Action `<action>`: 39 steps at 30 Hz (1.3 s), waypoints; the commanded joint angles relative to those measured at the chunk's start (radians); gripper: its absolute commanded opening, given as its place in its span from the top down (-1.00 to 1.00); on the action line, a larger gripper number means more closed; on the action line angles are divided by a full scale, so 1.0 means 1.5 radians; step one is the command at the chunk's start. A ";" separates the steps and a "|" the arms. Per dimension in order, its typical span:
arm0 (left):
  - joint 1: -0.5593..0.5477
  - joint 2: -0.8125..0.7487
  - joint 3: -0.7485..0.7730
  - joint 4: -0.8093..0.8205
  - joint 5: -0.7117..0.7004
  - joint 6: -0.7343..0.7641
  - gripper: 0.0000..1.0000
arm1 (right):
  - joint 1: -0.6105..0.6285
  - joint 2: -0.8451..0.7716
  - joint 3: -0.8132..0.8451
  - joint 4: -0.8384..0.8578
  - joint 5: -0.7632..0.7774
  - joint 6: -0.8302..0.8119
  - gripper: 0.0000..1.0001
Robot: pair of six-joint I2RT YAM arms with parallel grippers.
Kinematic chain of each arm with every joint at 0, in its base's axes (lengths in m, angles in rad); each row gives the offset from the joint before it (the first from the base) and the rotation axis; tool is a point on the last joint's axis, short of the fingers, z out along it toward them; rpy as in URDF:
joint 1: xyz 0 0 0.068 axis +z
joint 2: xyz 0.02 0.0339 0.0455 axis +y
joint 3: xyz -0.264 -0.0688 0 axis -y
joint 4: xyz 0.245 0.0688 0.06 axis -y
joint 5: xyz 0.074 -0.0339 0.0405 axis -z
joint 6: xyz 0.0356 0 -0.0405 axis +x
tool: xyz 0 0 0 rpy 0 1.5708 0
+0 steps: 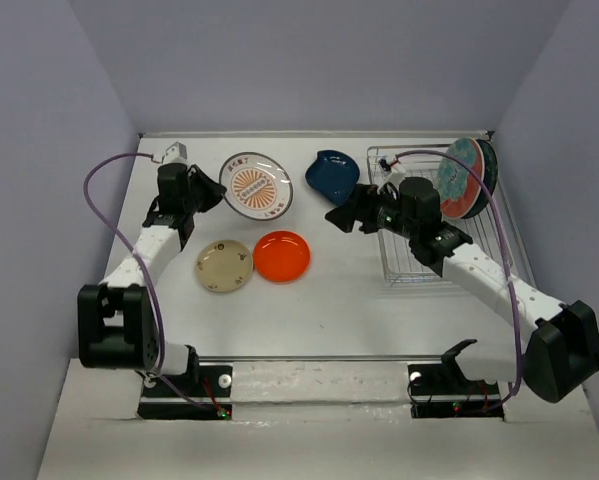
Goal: Load the plates into the dish rack
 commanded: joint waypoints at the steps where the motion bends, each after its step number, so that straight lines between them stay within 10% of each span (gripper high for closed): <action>1: -0.002 -0.145 -0.049 0.029 0.033 0.004 0.89 | 0.006 0.047 0.084 0.027 -0.028 -0.008 -0.78; 16: -0.002 -0.371 -0.233 0.158 0.338 -0.010 0.89 | 0.006 0.218 0.218 0.013 -0.061 -0.070 -0.86; 23: -0.002 -0.367 -0.237 0.207 0.419 -0.030 0.89 | 0.006 0.263 0.211 0.054 -0.267 -0.064 -0.82; 27: -0.002 -0.367 -0.239 0.216 0.433 -0.036 0.89 | 0.006 0.276 0.196 0.116 -0.352 -0.021 -0.54; 28: -0.002 -0.368 -0.239 0.217 0.435 -0.037 0.89 | 0.006 0.273 0.194 0.123 -0.353 -0.016 -0.35; 29: -0.002 -0.370 -0.241 0.218 0.433 -0.038 0.88 | 0.006 0.268 0.185 0.131 -0.347 -0.010 0.30; 31: -0.002 -0.373 -0.241 0.218 0.430 -0.039 0.51 | 0.006 0.245 0.181 0.137 -0.324 -0.009 0.86; 35: -0.002 -0.381 -0.242 0.219 0.427 -0.041 -0.51 | 0.000 0.198 0.175 0.131 -0.264 -0.012 0.86; 39: -0.002 -0.396 -0.234 0.178 0.400 -0.027 -0.98 | -0.061 0.132 0.187 0.032 -0.097 -0.054 0.86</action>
